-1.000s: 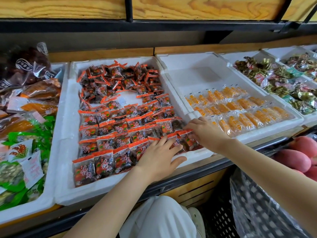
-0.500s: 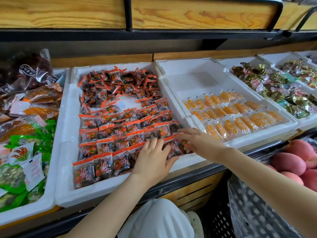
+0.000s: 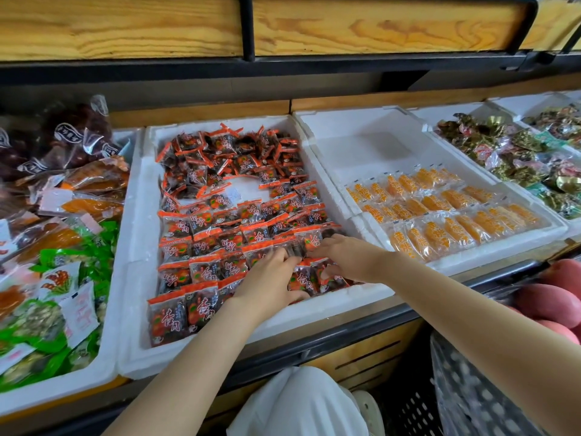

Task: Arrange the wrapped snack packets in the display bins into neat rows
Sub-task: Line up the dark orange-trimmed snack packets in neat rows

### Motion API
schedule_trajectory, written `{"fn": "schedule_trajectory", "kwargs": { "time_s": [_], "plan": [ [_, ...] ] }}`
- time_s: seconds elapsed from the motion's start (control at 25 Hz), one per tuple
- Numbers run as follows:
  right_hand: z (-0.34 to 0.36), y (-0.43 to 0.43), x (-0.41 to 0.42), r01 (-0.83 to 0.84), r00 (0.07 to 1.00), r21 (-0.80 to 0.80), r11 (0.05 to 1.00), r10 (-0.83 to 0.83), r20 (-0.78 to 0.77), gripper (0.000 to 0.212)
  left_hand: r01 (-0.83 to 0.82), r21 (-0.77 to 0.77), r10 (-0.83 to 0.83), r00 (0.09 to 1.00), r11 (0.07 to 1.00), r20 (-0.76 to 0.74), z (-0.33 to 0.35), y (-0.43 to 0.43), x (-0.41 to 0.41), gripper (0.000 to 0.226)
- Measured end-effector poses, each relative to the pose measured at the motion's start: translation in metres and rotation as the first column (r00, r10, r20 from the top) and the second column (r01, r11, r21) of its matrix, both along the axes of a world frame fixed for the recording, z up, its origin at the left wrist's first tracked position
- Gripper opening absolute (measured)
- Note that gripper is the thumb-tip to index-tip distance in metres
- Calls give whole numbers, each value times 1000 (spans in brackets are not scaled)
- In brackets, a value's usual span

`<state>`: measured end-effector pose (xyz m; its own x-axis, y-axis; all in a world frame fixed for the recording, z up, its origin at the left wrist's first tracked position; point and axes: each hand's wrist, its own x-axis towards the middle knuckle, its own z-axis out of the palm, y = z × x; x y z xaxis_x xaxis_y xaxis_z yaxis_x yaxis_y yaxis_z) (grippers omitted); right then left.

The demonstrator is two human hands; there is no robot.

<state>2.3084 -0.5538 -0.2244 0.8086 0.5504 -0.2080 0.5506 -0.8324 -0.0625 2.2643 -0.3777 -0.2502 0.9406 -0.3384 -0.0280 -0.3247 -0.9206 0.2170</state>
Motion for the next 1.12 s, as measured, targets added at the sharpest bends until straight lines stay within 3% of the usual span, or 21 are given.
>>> {"fn": "schedule_trajectory", "kwargs": {
  "time_s": [0.2,0.32,0.52,0.68,0.96,1.12],
  "plan": [
    [1,-6,-10,-54,999,-86,995,54,5,55,-12,43,9,998,999,68,1,-4,-3,66],
    [9,-10,-10,-40,999,73,997,42,-29,54,21,34,-26,989,999,147,9,8,-5,57],
    [28,7,35,-71,976,256,964,15,215,43,-20,6,17,940,1000,342,33,57,39,50],
    [21,39,105,-19,962,333,943,-73,263,46,-149,26,137,951,988,276,23,98,99,52],
    [-9,97,214,48,974,360,932,-124,191,55,-327,14,325,942,945,79,0,145,197,58],
    [-25,117,250,98,975,285,954,-149,162,65,-373,37,368,924,927,104,-2,153,226,71]
  ]
}}
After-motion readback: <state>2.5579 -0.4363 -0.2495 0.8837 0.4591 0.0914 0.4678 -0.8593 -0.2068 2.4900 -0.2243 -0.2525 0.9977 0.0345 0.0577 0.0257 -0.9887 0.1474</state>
